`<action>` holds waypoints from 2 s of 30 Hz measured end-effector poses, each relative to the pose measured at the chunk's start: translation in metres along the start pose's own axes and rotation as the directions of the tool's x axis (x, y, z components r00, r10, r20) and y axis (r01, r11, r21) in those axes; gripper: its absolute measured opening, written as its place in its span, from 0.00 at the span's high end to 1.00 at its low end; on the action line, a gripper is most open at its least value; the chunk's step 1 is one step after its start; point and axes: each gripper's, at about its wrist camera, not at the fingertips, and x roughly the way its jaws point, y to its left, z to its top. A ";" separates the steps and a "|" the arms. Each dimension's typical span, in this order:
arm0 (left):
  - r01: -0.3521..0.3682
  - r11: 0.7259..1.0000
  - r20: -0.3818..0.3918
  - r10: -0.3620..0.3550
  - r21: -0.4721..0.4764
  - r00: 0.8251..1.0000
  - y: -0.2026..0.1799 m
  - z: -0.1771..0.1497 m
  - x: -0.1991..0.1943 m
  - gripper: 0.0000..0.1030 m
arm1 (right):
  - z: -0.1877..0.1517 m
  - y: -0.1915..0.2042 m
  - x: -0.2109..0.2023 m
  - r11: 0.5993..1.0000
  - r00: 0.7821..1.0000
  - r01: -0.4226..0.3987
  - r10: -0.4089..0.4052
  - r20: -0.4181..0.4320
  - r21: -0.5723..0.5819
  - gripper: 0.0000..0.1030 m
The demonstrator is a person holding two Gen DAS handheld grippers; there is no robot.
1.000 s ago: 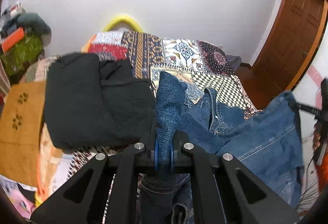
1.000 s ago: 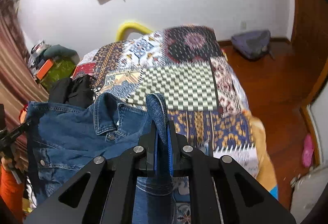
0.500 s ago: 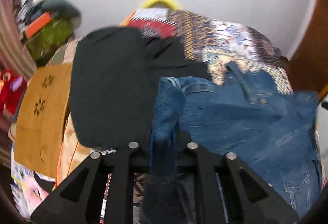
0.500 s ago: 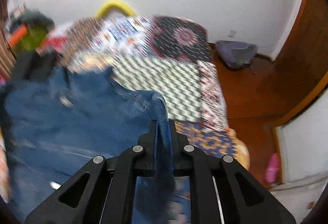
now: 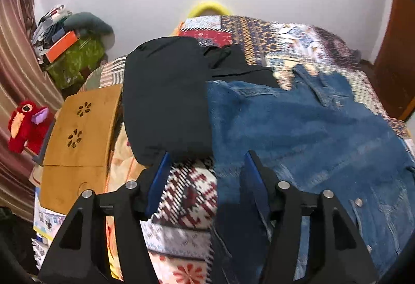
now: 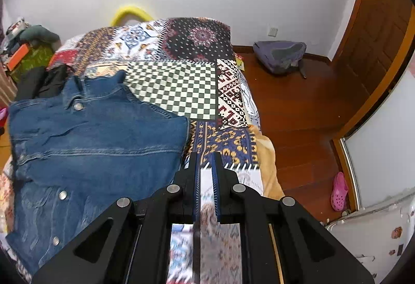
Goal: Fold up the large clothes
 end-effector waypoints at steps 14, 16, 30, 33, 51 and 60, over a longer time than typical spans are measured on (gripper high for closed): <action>0.090 0.996 -0.004 -0.090 -0.010 0.996 -0.006 -0.070 -0.067 0.31 | -0.062 0.032 -0.068 0.999 0.990 -0.039 0.041 0.138 -0.016 0.36; 0.116 0.993 -0.004 -0.116 -0.019 0.993 -0.002 -0.084 -0.074 0.31 | -0.074 0.038 -0.071 0.998 0.990 -0.052 0.056 0.128 -0.034 0.36; 0.240 0.959 -0.173 -0.265 -0.153 0.948 0.019 -0.175 -0.077 0.30 | -0.150 0.057 -0.061 0.994 0.996 -0.088 0.089 0.002 -0.072 0.36; 0.276 0.943 -0.226 -0.314 -0.185 0.922 0.016 -0.191 -0.069 0.30 | -0.163 0.056 -0.052 0.994 0.995 -0.087 0.084 -0.049 -0.059 0.36; 0.361 0.870 -0.296 -0.461 -0.336 0.836 -0.017 -0.235 -0.047 0.30 | -0.181 0.048 -0.026 0.970 0.966 -0.229 0.237 -0.105 0.083 0.33; 0.400 0.848 -0.288 -0.503 -0.348 0.815 -0.028 -0.227 -0.046 0.47 | -0.183 0.068 -0.033 0.952 0.950 -0.303 0.305 -0.068 0.032 0.36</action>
